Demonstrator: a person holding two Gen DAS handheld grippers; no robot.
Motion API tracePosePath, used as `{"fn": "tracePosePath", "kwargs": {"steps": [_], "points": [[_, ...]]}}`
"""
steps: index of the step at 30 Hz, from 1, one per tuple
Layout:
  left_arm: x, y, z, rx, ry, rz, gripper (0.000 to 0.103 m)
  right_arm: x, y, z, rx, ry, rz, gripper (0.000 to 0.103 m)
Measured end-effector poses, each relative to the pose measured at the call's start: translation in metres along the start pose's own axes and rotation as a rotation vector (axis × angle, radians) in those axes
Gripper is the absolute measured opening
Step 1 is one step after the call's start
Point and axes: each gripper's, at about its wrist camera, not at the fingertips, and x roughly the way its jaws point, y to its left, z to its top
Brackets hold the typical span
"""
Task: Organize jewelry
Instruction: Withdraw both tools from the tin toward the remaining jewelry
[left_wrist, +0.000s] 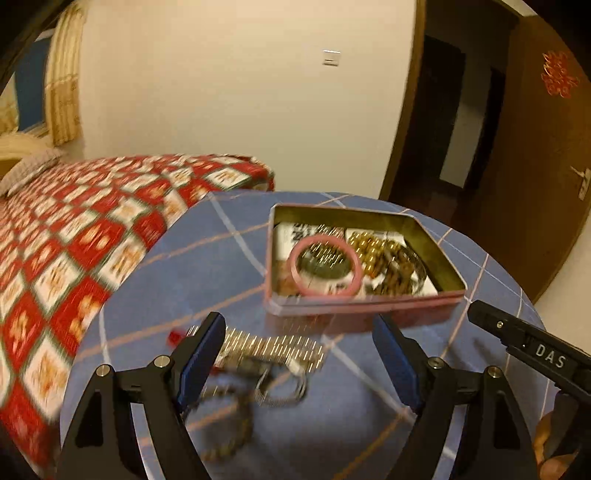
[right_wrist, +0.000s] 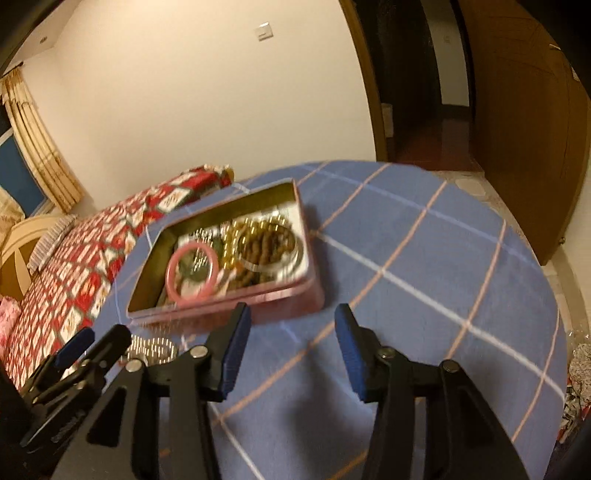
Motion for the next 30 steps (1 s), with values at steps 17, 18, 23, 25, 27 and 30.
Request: {"fn": "tracePosePath", "kwargs": {"steps": [17, 18, 23, 25, 27, 30], "points": [[-0.05, 0.045, -0.051, -0.094, 0.002, 0.051, 0.082, -0.024, 0.037, -0.051, -0.118, 0.039, 0.046, 0.051], [-0.051, 0.048, -0.053, -0.094, 0.003, 0.053, 0.082, -0.025, 0.038, -0.053, -0.12, 0.044, 0.053, 0.051], [-0.053, 0.055, -0.064, -0.085, 0.023, 0.075, 0.082, -0.031, 0.043, -0.059, -0.135, 0.043, 0.057, 0.051], [-0.053, 0.058, -0.067, -0.093, 0.032, 0.079, 0.082, -0.032, 0.043, -0.061, -0.133, 0.045, 0.066, 0.051], [-0.052, 0.062, -0.069, -0.106, 0.042, 0.075, 0.082, -0.032, 0.046, -0.063, -0.141, 0.05, 0.071, 0.051], [-0.049, 0.063, -0.071, -0.108, 0.055, 0.075, 0.082, -0.03, 0.051, -0.069, -0.157, 0.063, 0.082, 0.051]]}}
